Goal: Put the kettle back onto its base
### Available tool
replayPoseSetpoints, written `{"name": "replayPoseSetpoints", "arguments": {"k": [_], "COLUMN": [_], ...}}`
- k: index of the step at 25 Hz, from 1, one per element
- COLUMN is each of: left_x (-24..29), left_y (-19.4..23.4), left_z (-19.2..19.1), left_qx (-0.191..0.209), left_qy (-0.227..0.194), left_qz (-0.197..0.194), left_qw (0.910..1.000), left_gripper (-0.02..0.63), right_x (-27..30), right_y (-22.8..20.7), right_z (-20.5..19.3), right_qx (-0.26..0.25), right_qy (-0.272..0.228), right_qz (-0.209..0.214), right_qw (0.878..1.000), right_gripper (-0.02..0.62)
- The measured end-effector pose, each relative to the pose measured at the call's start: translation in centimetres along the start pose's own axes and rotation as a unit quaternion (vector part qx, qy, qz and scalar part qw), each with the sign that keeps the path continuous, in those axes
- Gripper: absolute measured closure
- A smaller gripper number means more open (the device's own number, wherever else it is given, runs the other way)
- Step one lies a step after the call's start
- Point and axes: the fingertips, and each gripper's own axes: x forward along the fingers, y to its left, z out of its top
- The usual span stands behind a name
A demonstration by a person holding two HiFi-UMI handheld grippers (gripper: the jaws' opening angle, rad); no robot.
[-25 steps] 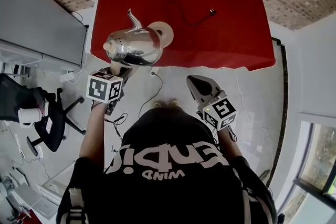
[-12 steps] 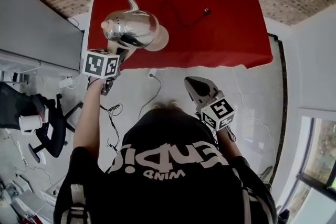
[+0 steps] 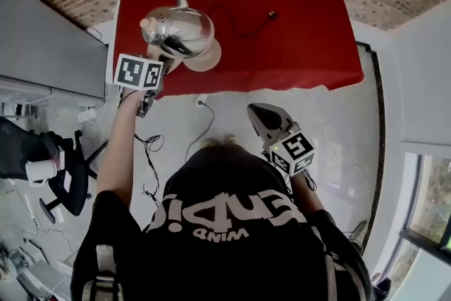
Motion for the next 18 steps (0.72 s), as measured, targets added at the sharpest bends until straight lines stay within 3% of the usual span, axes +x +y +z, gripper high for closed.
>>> {"name": "replayPoseSetpoints", "arguments": {"k": [18], "left_x": [6.6], "left_y": [0.9], "left_z": [-2.3], "left_qx": [-0.009], "left_qy": [0.065], "left_qz": [0.001], "left_qw": [0.9978], "left_gripper": [0.552], "right_x": [-0.1], "right_y": [-1.3], "right_z": [-0.2], "right_qx": [0.009], "right_qy": [0.001], "right_qz": [-0.003], "right_qw": [1.0], "right_gripper": [0.572]}}
